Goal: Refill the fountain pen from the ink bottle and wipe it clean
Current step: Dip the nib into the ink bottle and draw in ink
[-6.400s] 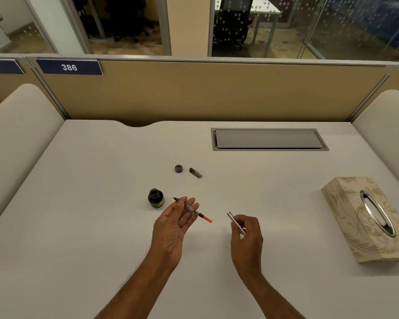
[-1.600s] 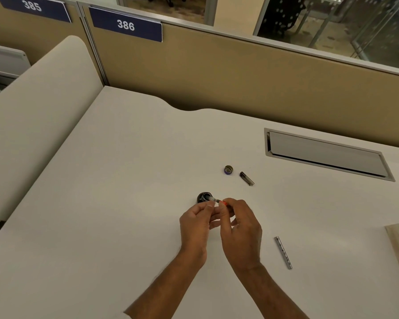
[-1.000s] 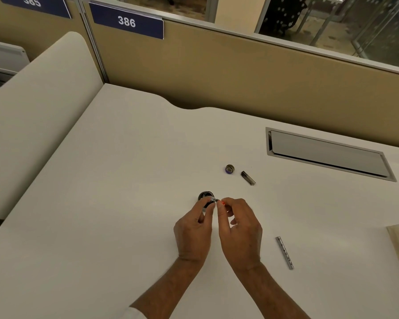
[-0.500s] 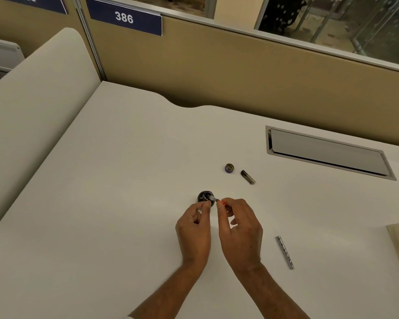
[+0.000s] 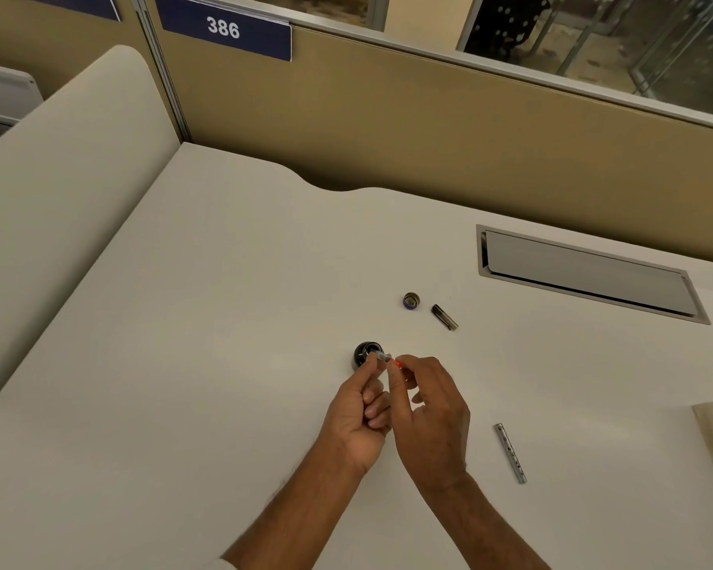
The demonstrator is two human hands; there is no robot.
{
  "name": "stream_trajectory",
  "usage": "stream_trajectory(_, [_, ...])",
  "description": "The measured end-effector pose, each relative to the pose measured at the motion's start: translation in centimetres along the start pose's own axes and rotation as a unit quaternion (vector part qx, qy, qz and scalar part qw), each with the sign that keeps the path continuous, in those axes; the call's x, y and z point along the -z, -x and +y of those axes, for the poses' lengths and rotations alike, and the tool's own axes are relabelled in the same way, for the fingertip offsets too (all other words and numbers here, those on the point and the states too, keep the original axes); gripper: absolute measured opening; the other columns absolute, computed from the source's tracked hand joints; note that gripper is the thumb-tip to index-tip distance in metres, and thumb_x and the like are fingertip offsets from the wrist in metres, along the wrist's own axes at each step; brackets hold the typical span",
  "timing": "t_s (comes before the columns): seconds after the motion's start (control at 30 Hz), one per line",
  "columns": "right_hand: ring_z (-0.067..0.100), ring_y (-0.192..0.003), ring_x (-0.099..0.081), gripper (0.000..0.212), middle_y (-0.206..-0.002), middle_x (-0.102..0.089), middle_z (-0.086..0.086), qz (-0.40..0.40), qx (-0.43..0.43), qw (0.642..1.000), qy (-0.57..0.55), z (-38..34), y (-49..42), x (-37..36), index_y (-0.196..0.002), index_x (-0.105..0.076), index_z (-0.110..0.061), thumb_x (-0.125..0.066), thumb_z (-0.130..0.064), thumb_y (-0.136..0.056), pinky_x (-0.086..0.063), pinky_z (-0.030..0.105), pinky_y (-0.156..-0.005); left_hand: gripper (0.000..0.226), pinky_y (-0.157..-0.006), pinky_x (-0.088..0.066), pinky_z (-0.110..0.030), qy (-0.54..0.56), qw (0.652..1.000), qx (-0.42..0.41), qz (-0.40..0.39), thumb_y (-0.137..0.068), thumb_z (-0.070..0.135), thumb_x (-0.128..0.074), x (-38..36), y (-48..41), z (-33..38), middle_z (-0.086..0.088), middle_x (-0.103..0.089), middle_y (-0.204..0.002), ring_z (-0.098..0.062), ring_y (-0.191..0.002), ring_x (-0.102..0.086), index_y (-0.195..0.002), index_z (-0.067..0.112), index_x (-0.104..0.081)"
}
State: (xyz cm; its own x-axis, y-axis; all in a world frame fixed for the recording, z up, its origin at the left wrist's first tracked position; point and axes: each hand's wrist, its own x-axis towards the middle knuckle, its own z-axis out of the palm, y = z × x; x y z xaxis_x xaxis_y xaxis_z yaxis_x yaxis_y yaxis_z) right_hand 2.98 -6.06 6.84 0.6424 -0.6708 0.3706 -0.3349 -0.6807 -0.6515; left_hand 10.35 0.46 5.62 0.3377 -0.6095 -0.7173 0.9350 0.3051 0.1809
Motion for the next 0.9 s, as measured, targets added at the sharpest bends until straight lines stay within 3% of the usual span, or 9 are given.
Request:
stream_trajectory(0.2, [0.009, -0.078, -0.063, 0.011, -0.087, -0.065, -0.009, -0.004, -0.001, 1.0, 0.005, 0.2, -0.3, 0.0, -0.1, -0.07, -0.018, -0.061, -0.023, -0.096, -0.052, 0.027, -0.058, 0.033, -0.032, -0.029, -0.018, 0.005, 1.0, 0.01, -0.003, -0.092, 0.031, -0.069, -0.2, -0.3, 0.1, 0.004, -0.04, -0.045, -0.006, -0.034, -0.034, -0.063, 0.014, -0.068])
stream_trajectory(0.33, [0.009, -0.079, -0.063, 0.014, -0.087, -0.066, -0.009, -0.01, -0.002, 1.0, -0.001, 0.1, -0.3, 0.1, -0.1, -0.07, -0.018, -0.059, -0.026, -0.097, -0.052, 0.024, -0.059, 0.02, -0.064, -0.059, -0.034, 0.014, 1.0, 0.005, -0.009, -0.091, 0.027, -0.072, -0.7, 0.1, 0.1, -0.004, -0.069, -0.072, -0.016, -0.061, -0.067, -0.083, 0.01, -0.08])
stream_trajectory(0.37, [0.009, -0.079, -0.063, 0.015, -0.087, -0.066, -0.009, -0.011, -0.004, 1.0, -0.005, 0.0, -0.3, 0.1, -0.1, -0.07, -0.018, -0.058, -0.027, -0.097, -0.051, 0.024, -0.06, 0.02, -0.066, -0.062, -0.038, 0.023, 1.0, 0.006, -0.014, -0.093, 0.024, -0.07, -0.8, 0.4, 0.1, -0.008, -0.075, -0.078, -0.02, -0.066, -0.074, -0.086, 0.008, -0.08])
stream_trajectory(0.57, [0.01, -0.079, -0.063, 0.023, -0.089, -0.067, -0.008, -0.008, 0.0, 1.0, -0.007, 0.1, -0.4, -0.1, -0.1, -0.071, -0.015, -0.055, -0.032, -0.098, -0.052, 0.024, -0.061, 0.021, -0.056, -0.062, -0.038, 0.058, 0.998, 0.019, -0.027, -0.097, 0.017, -0.064, -1.5, 1.2, 0.3, -0.016, -0.078, -0.084, -0.028, -0.072, -0.079, -0.09, 0.002, -0.076])
stream_trajectory(0.7, [0.01, -0.078, -0.061, 0.02, -0.088, -0.066, -0.007, -0.004, 0.002, 1.0, -0.001, 0.3, -0.4, -0.1, -0.1, -0.071, -0.015, -0.057, -0.029, -0.097, -0.052, 0.027, -0.058, 0.022, -0.057, -0.063, -0.037, 0.078, 0.996, 0.02, -0.036, -0.099, 0.016, -0.061, -1.5, 1.1, 0.3, -0.015, -0.077, -0.082, -0.027, -0.071, -0.078, -0.09, 0.001, -0.074])
stream_trajectory(0.9, [0.01, -0.078, -0.061, 0.024, -0.088, -0.067, -0.006, -0.006, 0.008, 1.0, -0.007, 0.3, -0.4, -0.1, -0.101, -0.072, -0.013, -0.056, -0.03, -0.098, -0.052, 0.023, -0.06, 0.02, -0.064, -0.064, -0.039, 0.086, 0.995, 0.02, -0.045, -0.099, 0.017, -0.061, -1.2, 0.7, 0.1, -0.016, -0.077, -0.087, -0.027, -0.076, -0.079, -0.093, 0.001, -0.073])
